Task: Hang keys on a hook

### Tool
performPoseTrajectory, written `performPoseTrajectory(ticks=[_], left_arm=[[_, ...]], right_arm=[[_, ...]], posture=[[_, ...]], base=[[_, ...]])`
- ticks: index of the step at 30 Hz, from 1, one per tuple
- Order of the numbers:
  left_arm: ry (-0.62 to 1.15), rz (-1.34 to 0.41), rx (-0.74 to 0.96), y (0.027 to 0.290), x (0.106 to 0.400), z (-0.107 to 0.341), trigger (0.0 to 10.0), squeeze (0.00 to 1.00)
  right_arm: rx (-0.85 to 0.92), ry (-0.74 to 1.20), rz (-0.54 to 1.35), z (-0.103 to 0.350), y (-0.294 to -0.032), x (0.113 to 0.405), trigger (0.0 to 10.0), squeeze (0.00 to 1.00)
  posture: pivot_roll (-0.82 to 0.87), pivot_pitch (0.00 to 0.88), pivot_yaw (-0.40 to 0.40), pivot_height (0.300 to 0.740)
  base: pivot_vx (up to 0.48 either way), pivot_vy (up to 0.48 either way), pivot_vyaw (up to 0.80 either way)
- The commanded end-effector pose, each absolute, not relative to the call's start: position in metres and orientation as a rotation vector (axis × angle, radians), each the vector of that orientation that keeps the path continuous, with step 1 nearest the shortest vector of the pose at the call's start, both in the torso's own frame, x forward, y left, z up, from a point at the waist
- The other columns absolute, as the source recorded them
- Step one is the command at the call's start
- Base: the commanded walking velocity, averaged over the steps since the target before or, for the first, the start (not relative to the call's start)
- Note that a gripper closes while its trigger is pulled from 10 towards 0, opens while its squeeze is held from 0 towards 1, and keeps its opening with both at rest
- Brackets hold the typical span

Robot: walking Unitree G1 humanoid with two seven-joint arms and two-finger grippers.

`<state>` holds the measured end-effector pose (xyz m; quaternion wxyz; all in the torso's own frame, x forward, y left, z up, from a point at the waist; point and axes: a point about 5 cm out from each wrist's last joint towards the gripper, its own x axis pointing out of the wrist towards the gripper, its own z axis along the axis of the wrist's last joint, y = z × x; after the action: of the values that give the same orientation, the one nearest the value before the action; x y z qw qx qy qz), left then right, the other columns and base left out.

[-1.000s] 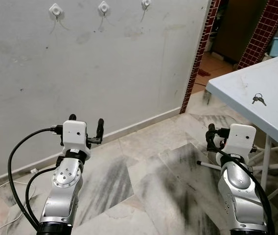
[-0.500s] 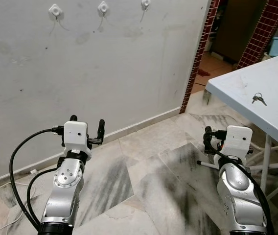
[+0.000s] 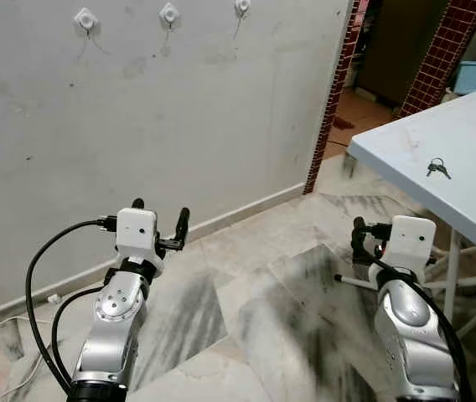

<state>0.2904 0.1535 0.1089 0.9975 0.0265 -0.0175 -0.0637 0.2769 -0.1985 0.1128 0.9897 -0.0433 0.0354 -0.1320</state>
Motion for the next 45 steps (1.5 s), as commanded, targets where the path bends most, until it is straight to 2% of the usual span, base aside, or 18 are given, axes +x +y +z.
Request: performPoseTrajectory(ticks=[1,23,36,45], left_arm=[[-0.029,-0.129,0.054,0.1538,0.2902,0.1088,10.0,0.0],[-0.03,-0.179,0.026,0.1497,0.287,0.108,10.0,0.0],[-0.029,-0.194,0.022,0.1486,0.286,0.1083,10.0,0.0],[-0.026,-0.192,0.024,0.1488,0.2837,0.1075,10.0,0.0]], right_arm=[[-0.084,0.048,-0.26,0.1185,-0.196,0.2779,10.0,0.0],[-0.066,0.081,-0.265,0.114,-0.1954,0.2783,10.0,0.0],[-0.077,0.077,-0.256,0.1136,-0.1948,0.2786,10.0,0.0],[-0.072,0.073,-0.247,0.1132,-0.1935,0.2779,10.0,0.0]], posture=[[-0.09,0.002,0.022,0.74],[-0.09,0.002,0.022,0.74],[-0.09,0.0,0.02,0.74],[-0.08,0.003,0.018,0.74]], base=[[0.0,0.0,0.0],[0.0,0.0,-0.63],[0.129,0.0,-0.7],[0.0,0.0,0.0]])
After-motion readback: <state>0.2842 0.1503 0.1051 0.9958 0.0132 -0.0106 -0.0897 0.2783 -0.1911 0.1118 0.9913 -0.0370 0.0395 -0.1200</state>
